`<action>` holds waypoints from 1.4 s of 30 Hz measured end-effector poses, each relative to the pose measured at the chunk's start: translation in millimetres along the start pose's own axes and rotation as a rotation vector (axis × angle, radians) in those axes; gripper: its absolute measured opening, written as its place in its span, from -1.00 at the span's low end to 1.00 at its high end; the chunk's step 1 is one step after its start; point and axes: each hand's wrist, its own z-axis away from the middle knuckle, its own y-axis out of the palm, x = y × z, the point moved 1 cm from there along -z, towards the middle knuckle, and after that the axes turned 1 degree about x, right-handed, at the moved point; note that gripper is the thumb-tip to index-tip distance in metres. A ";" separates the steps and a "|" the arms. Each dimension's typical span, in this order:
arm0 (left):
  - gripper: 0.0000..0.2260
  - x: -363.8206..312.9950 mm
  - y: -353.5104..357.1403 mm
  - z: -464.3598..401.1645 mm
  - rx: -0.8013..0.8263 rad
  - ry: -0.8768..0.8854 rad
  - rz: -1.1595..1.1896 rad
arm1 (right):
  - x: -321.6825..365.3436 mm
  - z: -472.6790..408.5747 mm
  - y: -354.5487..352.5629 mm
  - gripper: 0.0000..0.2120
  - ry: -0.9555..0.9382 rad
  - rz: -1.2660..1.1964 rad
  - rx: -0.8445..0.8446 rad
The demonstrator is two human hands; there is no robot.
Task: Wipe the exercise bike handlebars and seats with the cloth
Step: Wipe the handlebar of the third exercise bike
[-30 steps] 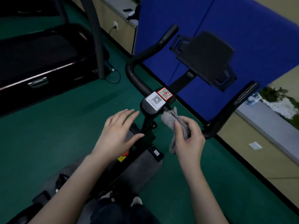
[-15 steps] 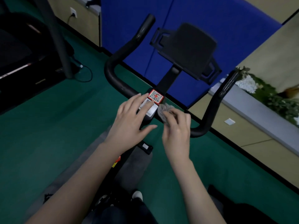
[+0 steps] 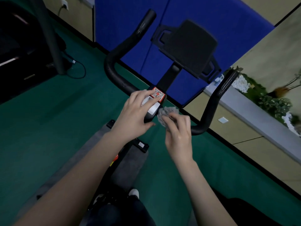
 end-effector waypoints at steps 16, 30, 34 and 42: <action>-0.27 1.6 0.1 1.1 -0.018 0.012 0.017 | -36.7 -98.9 -0.4 -0.92 0.984 -0.464 0.755; -0.28 1.5 0.7 1.4 -0.011 0.013 0.002 | -23.2 -40.5 -12.3 -0.84 0.391 -0.081 0.310; -0.30 0.7 2.5 1.7 -0.026 0.009 0.012 | -40.0 -20.9 -24.6 -0.82 0.498 -0.006 0.227; -0.31 -2.9 0.7 0.2 -0.024 0.012 -0.045 | -25.2 -3.3 -19.2 -0.81 0.458 -0.038 -0.018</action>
